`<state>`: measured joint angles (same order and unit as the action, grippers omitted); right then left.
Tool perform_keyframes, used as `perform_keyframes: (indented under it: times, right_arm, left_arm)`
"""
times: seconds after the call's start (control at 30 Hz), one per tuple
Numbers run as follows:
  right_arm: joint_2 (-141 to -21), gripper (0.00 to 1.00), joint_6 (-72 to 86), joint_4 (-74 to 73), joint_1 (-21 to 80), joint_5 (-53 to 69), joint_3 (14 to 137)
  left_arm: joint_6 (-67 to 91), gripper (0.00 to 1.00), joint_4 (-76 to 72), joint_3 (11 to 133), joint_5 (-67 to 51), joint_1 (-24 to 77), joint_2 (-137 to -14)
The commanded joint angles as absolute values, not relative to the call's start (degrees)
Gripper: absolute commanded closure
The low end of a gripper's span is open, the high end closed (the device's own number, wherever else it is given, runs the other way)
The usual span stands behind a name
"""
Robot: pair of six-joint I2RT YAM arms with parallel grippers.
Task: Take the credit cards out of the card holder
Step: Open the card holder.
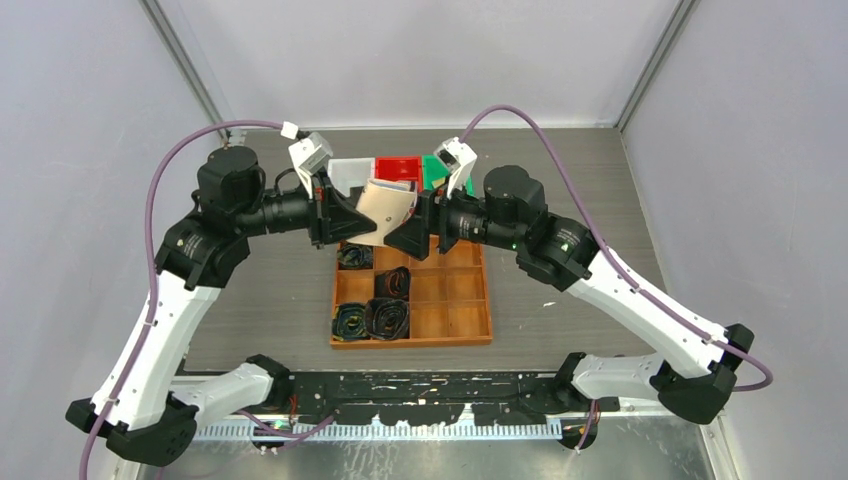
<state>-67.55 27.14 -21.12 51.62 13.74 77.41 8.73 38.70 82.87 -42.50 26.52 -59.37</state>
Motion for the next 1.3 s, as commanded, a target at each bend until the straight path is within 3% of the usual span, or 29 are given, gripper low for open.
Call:
perform_keyframes:
  times: [0.0, 0.27, 0.37, 0.47, 0.63, 0.8, 0.83, 0.87, 0.93, 0.97, 1.0, 1.03, 1.13, 1.27]
  right_arm:
    - [-66.48, 0.32, 23.34, -23.32, 49.57, 17.74, 80.91]
    - [-64.08, 0.65, 21.77, -25.55, 46.33, 17.95, 79.26]
    - [-65.03, 0.7, 22.32, -25.75, 46.32, 21.08, 79.93]
    - [-65.85, 0.71, 22.85, -25.4, 46.27, 24.95, 80.37]
    - [-67.59, 0.56, 25.67, -21.77, 46.34, 33.3, 81.52]
    - [-68.18, 0.56, 29.12, -16.13, 46.38, 37.97, 81.76]
    - [-68.2, 0.59, 30.39, -14.33, 46.31, 39.23, 81.51]
    - [-68.17, 0.65, 31.84, -12.58, 46.41, 40.73, 81.26]
    - [-67.91, 0.82, 34.91, -8.97, 46.41, 42.76, 80.3]
    - [-67.66, 0.92, 35.8, -8.07, 46.45, 42.54, 79.97]
    - [-67.29, 0.98, 36.19, -8.34, 46.43, 41.38, 80.09]
    - [-67.02, 0.99, 36.11, -9.6, 46.41, 39.02, 80.48]
    - [-67.89, 0.99, 33.21, -20.82, 46.41, 26.94, 84.71]
    - [-73.22, 0.99, 29.13, -38.61, 47.91, 14.65, 94.38]
  left_arm:
    - [10.64, 1.0, 39.37, 86.3, -49.6, 26.63, -58.89]
    - [10.88, 1.0, 41.27, 86.79, -54.2, 26.62, -58.88]
    - [11.6, 1.0, 40.96, 86.91, -55.15, 26.59, -59.17]
    - [12.02, 1.0, 41.18, 87.3, -56.14, 26.63, -59.43]
    - [12.28, 1.0, 41.42, 87.54, -57.41, 26.62, -59.84]
    - [13.03, 1.0, 41.46, 87.8, -58.43, 26.63, -60.03]
    - [12.86, 0.96, 41.67, 87.8, -58.45, 26.62, -60.07]
    - [12.46, 0.84, 42.16, 87.87, -58.28, 26.63, -60.17]
    - [11.15, 0.47, 43.56, 87.97, -56.96, 26.61, -60.29]
    - [10.14, 0.35, 44.0, 87.81, -54.79, 26.63, -60.11]
    - [9.42, 0.07, 43.61, 87.11, -51.22, 26.61, -59.76]
    - [8.62, 0.01, 42.73, 86.13, -46.56, 26.63, -59.27]
    - [4.34, 0.0, 38.54, 81.91, -34.5, 26.63, -56.94]
    - [1.26, 0.0, 37.01, 79.12, -33.05, 26.64, -54.86]
